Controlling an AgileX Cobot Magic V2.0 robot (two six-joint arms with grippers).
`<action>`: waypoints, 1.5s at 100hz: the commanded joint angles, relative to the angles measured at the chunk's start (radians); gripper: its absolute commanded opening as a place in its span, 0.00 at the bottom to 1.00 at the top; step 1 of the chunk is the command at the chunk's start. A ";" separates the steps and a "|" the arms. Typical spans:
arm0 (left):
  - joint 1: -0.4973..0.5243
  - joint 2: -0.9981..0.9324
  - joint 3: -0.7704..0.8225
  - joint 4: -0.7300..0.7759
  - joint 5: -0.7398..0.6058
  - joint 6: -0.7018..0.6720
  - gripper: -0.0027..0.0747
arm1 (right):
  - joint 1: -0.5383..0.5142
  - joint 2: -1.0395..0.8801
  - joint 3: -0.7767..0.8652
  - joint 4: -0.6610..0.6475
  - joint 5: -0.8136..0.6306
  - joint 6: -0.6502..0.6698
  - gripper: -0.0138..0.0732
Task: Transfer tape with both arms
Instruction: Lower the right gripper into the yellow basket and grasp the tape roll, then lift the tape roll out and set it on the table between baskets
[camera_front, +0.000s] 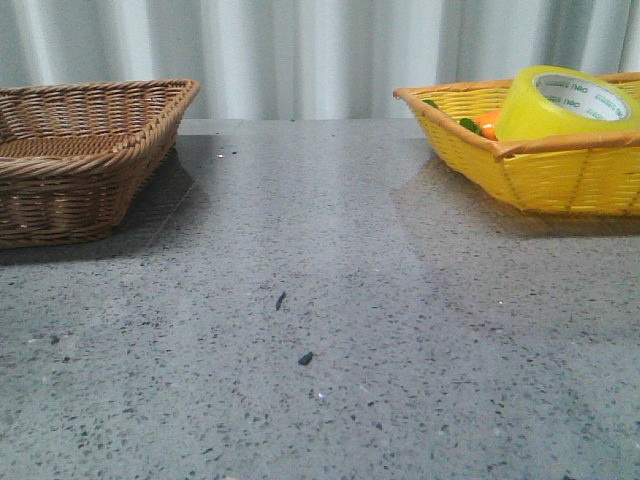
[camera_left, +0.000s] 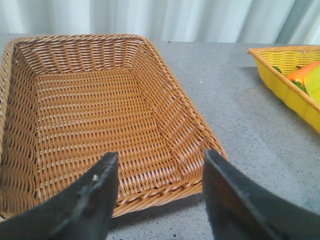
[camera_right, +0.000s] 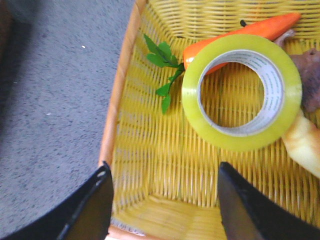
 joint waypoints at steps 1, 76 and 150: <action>-0.008 0.008 -0.036 -0.046 -0.079 0.001 0.49 | -0.005 0.073 -0.104 -0.007 -0.014 -0.014 0.60; -0.008 0.008 -0.036 -0.084 -0.079 0.001 0.49 | 0.014 0.393 -0.217 -0.059 -0.086 -0.014 0.09; -0.008 0.008 -0.036 -0.087 -0.079 0.001 0.49 | 0.399 0.379 -0.710 -0.032 0.073 -0.014 0.09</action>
